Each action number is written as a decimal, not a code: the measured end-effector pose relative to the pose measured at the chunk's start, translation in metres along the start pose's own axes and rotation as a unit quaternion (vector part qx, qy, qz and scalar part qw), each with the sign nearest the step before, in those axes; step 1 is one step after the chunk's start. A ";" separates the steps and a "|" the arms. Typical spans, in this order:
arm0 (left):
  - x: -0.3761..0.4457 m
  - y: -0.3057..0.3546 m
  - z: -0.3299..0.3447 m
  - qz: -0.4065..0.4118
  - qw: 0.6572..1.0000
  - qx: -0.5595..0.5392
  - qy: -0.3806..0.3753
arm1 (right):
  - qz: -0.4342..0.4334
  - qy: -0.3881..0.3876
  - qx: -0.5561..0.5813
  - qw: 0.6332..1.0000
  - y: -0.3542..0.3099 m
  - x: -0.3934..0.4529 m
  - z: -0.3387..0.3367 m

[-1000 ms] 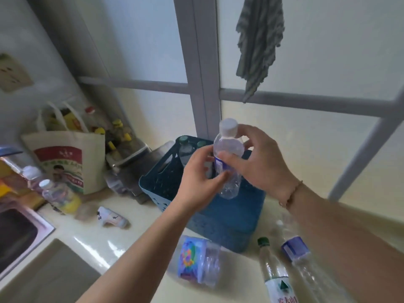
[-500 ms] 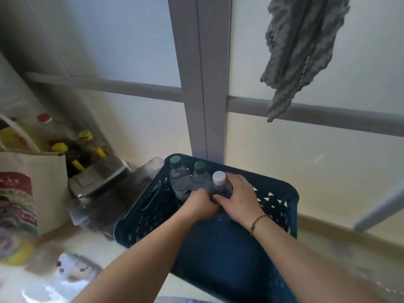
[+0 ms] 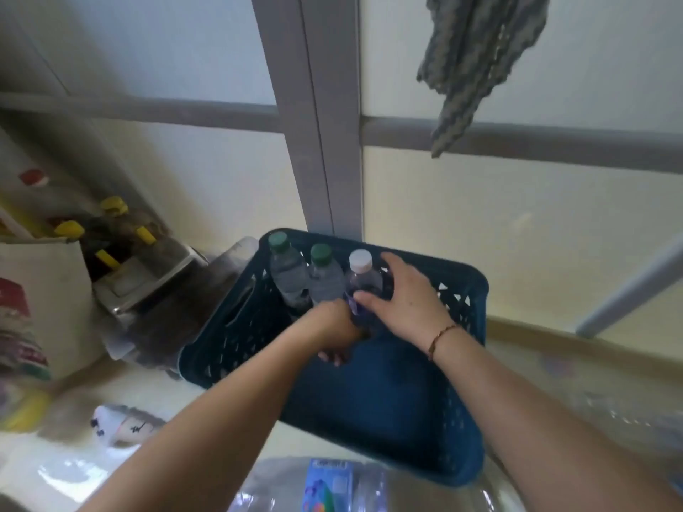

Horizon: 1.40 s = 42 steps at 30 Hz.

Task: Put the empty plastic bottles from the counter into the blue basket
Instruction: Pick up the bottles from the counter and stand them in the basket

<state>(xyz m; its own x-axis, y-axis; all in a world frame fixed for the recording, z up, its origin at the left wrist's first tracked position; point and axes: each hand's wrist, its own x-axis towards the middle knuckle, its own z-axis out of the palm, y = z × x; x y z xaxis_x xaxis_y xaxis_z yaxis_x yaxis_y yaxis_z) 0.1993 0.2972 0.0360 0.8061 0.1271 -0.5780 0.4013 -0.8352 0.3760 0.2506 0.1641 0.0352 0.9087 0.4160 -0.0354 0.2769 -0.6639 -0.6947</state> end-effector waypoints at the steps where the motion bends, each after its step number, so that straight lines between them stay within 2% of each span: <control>1: -0.012 0.003 -0.002 0.010 1.000 0.020 0.021 | -0.014 0.017 0.002 1.000 -0.003 -0.009 -0.012; 3: -0.043 0.013 0.002 0.075 0.983 0.059 0.154 | -0.042 0.054 0.049 0.996 -0.001 -0.039 -0.037; 5: -0.092 0.030 0.022 0.197 0.937 -0.046 0.285 | -0.085 0.108 0.115 0.984 0.009 -0.085 -0.063; 6: -0.121 0.041 0.038 0.255 0.908 -0.132 0.306 | -0.114 0.144 0.132 0.974 0.018 -0.111 -0.073; 7: -0.145 0.053 0.059 0.292 0.884 -0.212 0.296 | -0.147 0.182 0.123 0.965 0.030 -0.137 -0.082; 9: -0.174 0.072 0.113 0.302 0.870 -0.335 0.200 | -0.183 0.235 0.053 0.953 0.061 -0.181 -0.087; 11: -0.178 0.085 0.174 0.232 0.879 -0.409 0.076 | -0.151 0.229 -0.005 0.962 0.097 -0.214 -0.077; 13: -0.166 0.083 0.237 0.126 0.891 -0.436 0.015 | -0.060 0.170 -0.036 0.983 0.130 -0.241 -0.054; 15: -0.156 0.073 0.287 0.036 0.907 -0.418 0.045 | 0.026 0.084 -0.075 0.993 0.152 -0.259 -0.029; 18: -0.149 0.067 0.337 -0.017 0.931 -0.356 0.083 | 0.056 -0.007 -0.160 0.986 0.154 -0.254 -0.004; 22: -0.143 0.091 0.348 -0.002 0.920 -0.382 0.090 | 0.021 -0.043 -0.315 0.948 0.141 -0.216 0.013; 25: -0.135 0.106 0.359 0.006 0.909 -0.393 0.142 | 0.055 -0.074 -0.326 0.941 0.144 -0.202 0.017; 27: -0.140 0.113 0.361 -0.014 0.902 -0.402 0.156 | 0.075 -0.067 -0.287 0.953 0.143 -0.206 0.005; 29: -0.148 0.116 0.363 0.020 0.896 -0.415 0.158 | 0.065 -0.043 -0.209 0.975 0.141 -0.221 -0.016; 32: -0.158 0.117 0.363 0.085 0.866 -0.458 0.182 | -0.008 0.006 -0.130 0.991 0.131 -0.262 -0.050; 36: -0.169 0.114 0.355 0.158 0.850 -0.436 0.250 | -0.130 0.114 -0.055 0.983 0.135 -0.310 -0.067; 39: -0.169 0.103 0.353 0.167 0.840 -0.423 0.295 | -0.162 0.115 -0.034 0.979 0.141 -0.318 -0.068; 42: -0.166 0.097 0.352 0.164 0.862 -0.394 0.275 | -0.172 0.096 -0.032 0.980 0.142 -0.315 -0.068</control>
<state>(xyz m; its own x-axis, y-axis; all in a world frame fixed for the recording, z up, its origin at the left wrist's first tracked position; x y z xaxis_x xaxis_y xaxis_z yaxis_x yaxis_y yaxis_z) -0.0485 0.0071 -0.0871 0.9296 0.3686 0.0018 0.1092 -0.2799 0.9538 0.0246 -0.1035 -0.0037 0.7989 0.5016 0.3320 0.5900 -0.5461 -0.5947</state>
